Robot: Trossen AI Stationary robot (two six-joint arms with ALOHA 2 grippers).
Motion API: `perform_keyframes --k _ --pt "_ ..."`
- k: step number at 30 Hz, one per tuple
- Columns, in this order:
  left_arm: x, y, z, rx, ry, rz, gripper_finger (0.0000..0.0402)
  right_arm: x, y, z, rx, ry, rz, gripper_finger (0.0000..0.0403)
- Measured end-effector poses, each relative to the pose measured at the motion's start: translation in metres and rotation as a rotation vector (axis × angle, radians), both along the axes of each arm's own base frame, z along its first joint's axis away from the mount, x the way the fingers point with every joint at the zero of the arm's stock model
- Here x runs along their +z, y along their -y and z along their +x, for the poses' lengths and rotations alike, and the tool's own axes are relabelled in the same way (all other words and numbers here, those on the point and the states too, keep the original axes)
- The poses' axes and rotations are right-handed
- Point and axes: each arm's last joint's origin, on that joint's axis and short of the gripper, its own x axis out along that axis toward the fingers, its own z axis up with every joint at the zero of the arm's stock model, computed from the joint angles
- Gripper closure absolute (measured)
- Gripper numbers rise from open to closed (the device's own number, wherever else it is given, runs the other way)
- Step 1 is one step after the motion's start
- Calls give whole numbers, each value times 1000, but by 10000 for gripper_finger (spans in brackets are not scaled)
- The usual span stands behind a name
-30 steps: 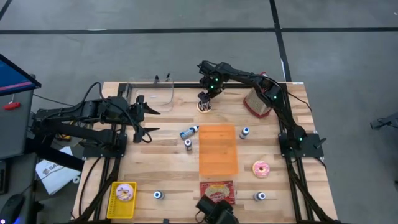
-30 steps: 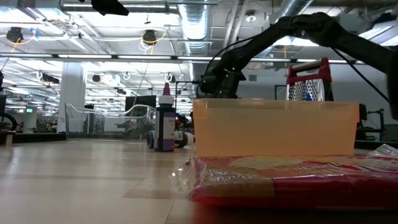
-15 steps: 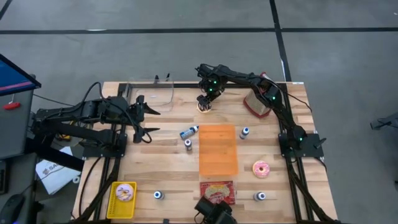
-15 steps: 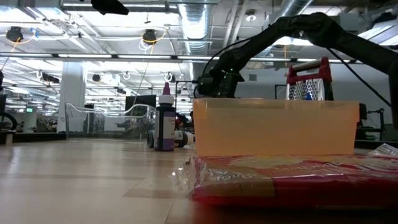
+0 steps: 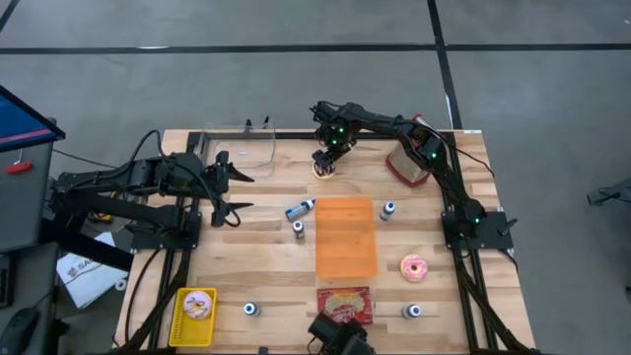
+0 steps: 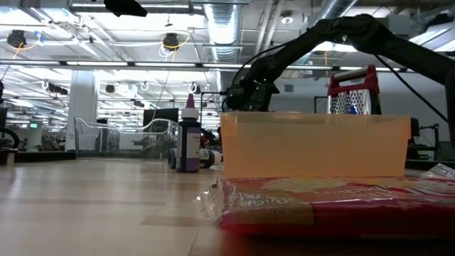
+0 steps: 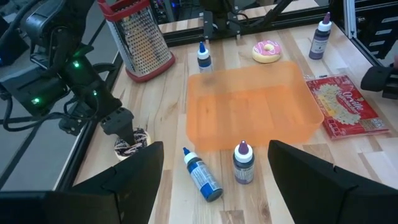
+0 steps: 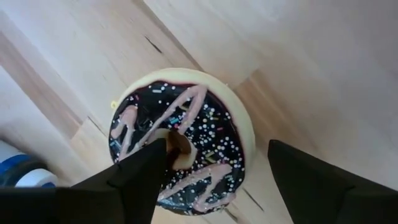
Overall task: Pick & Place Food Item
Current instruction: Put the black donut into the yellow basket
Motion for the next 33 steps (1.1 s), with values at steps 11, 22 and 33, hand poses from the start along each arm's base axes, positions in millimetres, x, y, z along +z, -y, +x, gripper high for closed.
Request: perform_keyframes --k 11,22,33 --pt "0 0 0 0 0 -1 117 0 -4 2 8 9 21 221" --pt "0 0 0 0 0 -1 117 11 2 2 17 30 13 319" --pt "-7 1 -1 -6 -47 -3 117 86 -10 12 99 134 34 332"
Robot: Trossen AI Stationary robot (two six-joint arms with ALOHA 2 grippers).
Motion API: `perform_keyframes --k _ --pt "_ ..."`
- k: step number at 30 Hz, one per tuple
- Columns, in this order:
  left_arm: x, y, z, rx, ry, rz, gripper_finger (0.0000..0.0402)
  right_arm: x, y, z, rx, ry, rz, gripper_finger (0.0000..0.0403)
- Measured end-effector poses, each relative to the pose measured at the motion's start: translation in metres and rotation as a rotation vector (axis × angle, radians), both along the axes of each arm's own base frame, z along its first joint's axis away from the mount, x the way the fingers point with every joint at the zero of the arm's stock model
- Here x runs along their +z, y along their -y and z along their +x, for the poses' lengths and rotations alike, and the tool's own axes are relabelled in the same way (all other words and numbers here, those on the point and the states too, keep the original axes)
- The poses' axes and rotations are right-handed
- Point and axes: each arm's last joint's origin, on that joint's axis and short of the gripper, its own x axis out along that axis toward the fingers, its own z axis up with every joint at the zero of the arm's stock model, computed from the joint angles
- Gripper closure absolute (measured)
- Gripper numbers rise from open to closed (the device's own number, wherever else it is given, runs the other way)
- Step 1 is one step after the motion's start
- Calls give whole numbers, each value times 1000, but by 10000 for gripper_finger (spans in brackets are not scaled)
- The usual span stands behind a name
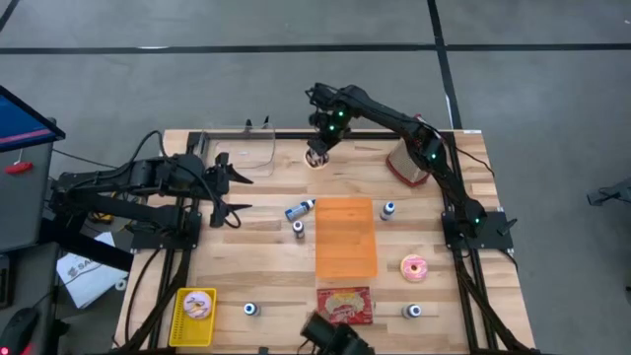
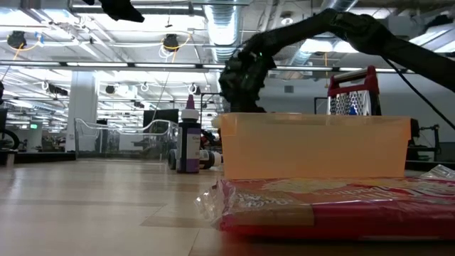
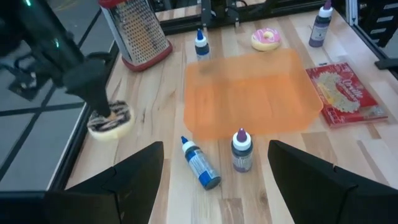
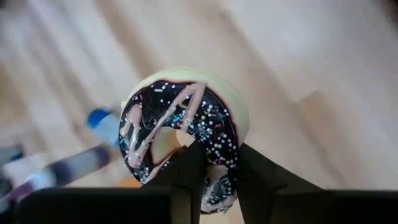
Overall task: Pick & Place Food Item
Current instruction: Put the black donut into the yellow basket
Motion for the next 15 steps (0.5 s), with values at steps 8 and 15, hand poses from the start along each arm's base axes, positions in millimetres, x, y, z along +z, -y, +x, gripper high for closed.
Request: perform_keyframes --k 8,15 --pt "-38 30 22 -78 -42 61 117 37 -54 8 130 84 89 333" --pt "-54 95 48 -31 3 598 117 81 -101 7 247 222 187 333"
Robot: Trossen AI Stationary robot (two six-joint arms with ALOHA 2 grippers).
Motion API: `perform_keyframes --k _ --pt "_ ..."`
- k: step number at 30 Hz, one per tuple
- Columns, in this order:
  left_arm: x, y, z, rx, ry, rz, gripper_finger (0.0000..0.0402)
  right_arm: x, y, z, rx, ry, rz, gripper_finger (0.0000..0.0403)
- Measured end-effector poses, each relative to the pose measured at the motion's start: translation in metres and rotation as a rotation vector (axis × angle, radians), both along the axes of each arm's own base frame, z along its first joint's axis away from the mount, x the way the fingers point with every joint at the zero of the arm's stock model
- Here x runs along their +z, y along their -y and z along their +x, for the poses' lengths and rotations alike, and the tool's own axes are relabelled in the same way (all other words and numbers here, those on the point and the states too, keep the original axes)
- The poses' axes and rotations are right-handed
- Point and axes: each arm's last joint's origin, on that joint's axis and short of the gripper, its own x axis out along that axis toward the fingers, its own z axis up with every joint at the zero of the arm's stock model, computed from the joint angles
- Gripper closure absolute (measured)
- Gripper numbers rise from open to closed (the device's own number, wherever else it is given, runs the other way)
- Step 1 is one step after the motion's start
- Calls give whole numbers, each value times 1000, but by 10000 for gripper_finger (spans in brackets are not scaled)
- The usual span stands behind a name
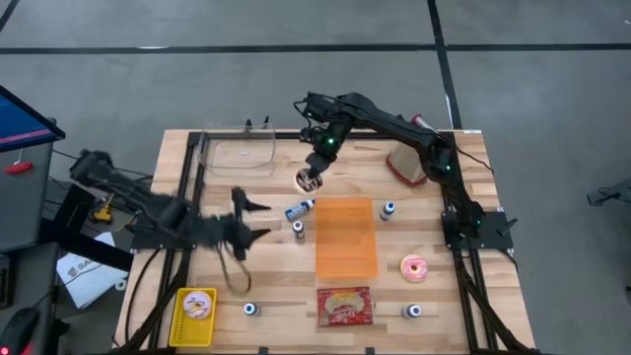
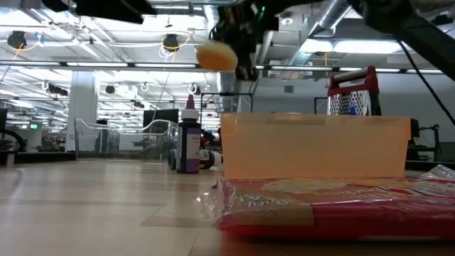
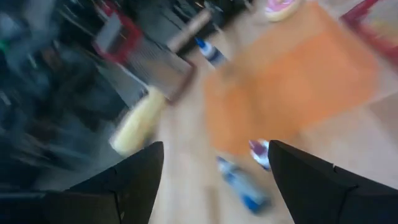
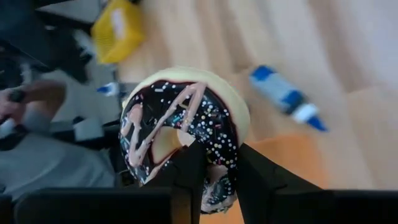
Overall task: Pick & Place Food Item
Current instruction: Put the black donut into the yellow basket
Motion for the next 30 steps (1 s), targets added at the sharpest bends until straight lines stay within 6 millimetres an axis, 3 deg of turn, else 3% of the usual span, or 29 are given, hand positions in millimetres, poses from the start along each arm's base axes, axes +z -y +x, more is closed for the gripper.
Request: perform_keyframes --k 5,11,16,21,30 --pt "-10 39 18 -5 33 307 117 26 -32 -3 48 51 20 333" --pt "-3 58 30 -1 137 384 117 39 -72 0 110 70 39 333" --pt "7 66 27 -41 205 389 117 40 -105 6 178 65 54 333" --pt "7 68 27 -60 210 382 117 43 -125 14 206 117 58 333" --pt "7 69 27 -99 223 363 117 41 -139 19 220 125 57 333"
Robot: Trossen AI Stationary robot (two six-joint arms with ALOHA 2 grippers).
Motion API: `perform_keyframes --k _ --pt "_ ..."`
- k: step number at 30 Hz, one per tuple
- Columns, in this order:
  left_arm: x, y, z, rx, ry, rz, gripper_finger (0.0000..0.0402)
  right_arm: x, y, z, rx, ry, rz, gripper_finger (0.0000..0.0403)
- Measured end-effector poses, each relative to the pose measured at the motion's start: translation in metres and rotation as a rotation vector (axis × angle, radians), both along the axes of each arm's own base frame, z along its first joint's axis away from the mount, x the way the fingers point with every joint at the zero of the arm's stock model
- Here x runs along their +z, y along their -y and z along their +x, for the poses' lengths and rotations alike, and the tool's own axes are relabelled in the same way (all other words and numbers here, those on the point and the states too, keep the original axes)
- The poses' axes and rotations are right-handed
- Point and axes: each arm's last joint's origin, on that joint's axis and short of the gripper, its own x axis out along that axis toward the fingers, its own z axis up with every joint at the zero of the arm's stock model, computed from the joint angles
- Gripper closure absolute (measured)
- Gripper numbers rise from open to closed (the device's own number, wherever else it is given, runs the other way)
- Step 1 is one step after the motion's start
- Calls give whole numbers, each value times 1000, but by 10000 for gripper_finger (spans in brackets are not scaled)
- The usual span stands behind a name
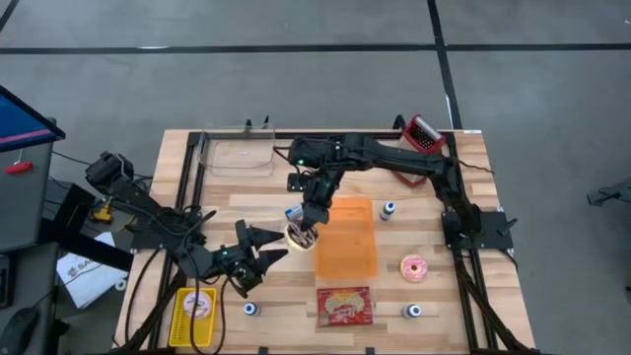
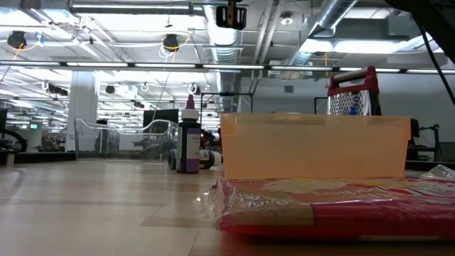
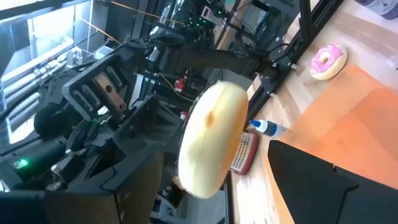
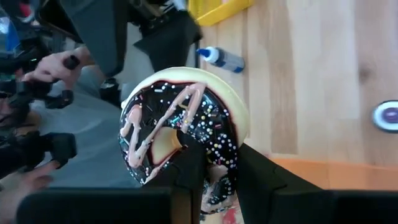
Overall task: Pick & Place Food Item
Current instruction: Put the black donut into the yellow basket
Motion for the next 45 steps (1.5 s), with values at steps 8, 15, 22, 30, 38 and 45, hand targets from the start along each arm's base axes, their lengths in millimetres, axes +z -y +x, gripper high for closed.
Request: perform_keyframes --k 8,15,22,30,38,45 --pt "24 -11 -13 124 244 -404 117 -6 -5 -2 -3 17 -321 333" --pt "57 -35 -46 317 596 -942 117 -8 -17 0 25 66 -618 333" --pt "63 -43 -65 189 693 -1281 117 -7 -39 2 53 103 -1010 333" --pt "42 -49 -59 179 636 -1427 117 -3 -61 4 56 156 -1171 333" --pt "35 -55 -48 109 494 -1519 117 2 -82 0 97 207 -1183 333" --pt "20 -62 -39 196 452 -1512 116 4 -97 -2 110 232 -1261 333"
